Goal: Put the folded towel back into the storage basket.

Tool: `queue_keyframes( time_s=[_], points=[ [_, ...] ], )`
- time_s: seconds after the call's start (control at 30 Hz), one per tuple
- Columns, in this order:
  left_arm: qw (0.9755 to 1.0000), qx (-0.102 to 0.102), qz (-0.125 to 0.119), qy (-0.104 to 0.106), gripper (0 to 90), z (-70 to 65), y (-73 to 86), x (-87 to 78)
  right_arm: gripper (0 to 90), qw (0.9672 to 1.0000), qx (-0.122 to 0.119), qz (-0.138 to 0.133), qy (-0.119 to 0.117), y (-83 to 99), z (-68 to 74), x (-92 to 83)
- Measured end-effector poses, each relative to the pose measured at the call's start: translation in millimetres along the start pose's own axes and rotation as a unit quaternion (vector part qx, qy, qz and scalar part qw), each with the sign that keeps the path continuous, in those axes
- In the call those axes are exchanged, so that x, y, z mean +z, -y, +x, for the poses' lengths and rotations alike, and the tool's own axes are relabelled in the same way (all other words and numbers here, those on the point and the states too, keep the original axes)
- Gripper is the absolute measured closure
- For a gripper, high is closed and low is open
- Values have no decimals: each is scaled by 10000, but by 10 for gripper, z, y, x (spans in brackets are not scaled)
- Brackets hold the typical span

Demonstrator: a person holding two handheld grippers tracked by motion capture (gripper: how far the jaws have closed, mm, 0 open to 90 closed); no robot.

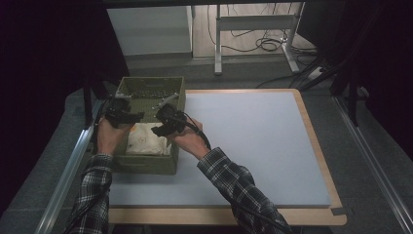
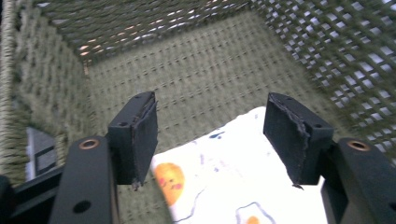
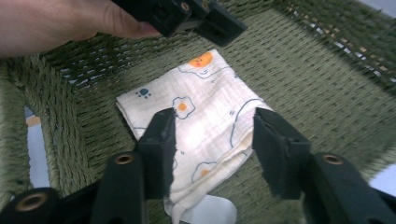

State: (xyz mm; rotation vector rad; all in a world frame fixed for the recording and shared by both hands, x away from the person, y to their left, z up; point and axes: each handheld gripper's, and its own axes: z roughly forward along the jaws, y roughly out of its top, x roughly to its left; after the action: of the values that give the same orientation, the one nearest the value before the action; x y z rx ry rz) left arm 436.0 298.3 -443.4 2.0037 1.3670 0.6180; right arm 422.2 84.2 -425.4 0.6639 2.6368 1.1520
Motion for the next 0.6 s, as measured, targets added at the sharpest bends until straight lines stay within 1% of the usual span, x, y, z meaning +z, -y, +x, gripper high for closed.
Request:
queue_keyframes(
  time_s=[0.07,0.1,0.17,0.23,0.3,0.4,0.47,0.53,0.6],
  points=[
    [9999,-48,-54,100,318,-13,-2,-13,457,10000,-27,-55,23,15,-11,-45],
    [9997,-96,-100,186,305,-24,-1,-15,443,10000,-30,-89,32,23,-17,-61],
    [9995,-116,-127,246,273,-50,-1,-21,397,9999,-9,-146,20,52,-38,-106],
    [9995,-64,-108,294,254,-71,-1,-24,365,9998,-58,-169,33,82,-64,-136],
    [9995,-34,-127,290,232,-108,-1,-26,334,9998,-64,-177,59,112,-87,-162],
    [9993,4,-157,336,201,-154,-12,-38,292,9998,-48,-186,50,139,-122,-198],
    [9991,1,-208,379,176,-184,-21,-47,265,9997,-28,-218,47,153,-138,-238],
    [9986,-5,-245,469,148,-228,-35,-59,228,9996,-32,-264,41,167,-149,-283],
    [9984,5,-262,494,130,-284,-51,-72,206,9996,-44,-288,40,181,-159,-325]
  ],
)
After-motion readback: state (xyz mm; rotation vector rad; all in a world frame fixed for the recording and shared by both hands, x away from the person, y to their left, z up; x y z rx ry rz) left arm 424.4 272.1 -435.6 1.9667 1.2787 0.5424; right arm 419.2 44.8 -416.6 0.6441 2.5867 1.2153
